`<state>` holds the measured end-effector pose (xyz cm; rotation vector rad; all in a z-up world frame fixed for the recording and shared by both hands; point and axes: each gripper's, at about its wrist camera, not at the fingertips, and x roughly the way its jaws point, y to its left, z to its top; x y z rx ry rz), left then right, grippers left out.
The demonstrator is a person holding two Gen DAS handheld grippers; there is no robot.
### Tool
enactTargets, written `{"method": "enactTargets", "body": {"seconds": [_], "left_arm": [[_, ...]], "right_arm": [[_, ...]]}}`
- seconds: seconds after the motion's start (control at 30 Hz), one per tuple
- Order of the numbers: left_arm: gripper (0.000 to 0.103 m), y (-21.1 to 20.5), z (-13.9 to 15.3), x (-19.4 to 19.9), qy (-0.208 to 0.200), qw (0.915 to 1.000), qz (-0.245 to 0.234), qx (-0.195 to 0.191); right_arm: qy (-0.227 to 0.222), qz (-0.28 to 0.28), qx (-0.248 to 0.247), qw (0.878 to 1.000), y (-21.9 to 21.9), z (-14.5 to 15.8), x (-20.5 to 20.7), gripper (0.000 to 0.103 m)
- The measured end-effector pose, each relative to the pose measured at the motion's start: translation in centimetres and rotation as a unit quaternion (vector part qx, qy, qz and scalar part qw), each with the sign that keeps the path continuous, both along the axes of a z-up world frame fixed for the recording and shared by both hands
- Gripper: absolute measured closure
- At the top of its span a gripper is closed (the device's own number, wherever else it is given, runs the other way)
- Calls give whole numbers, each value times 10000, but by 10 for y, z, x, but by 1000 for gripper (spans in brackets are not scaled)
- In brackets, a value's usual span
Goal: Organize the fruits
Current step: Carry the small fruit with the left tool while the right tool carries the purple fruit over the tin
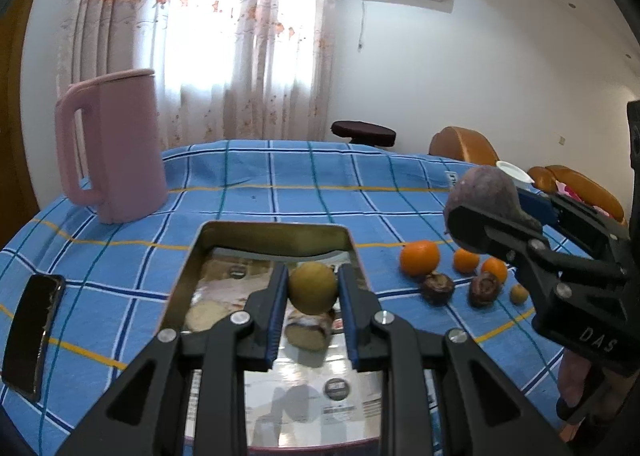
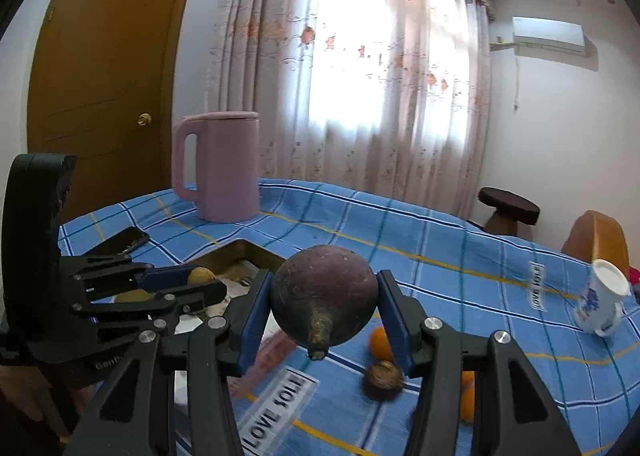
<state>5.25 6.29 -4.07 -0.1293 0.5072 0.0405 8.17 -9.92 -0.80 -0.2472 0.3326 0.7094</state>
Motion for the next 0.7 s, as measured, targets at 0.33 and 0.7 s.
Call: {"method": "enactTargets", "body": {"seconds": [0.33, 0.7], "left_arm": [[77, 28, -4, -9, 65, 9997, 237, -87], [77, 48, -15, -12, 278, 9987, 401, -126]], "right_arm": [[137, 314, -149, 9993, 39, -9, 0, 49], [428, 578, -386, 9967, 65, -29, -2, 49]]}}
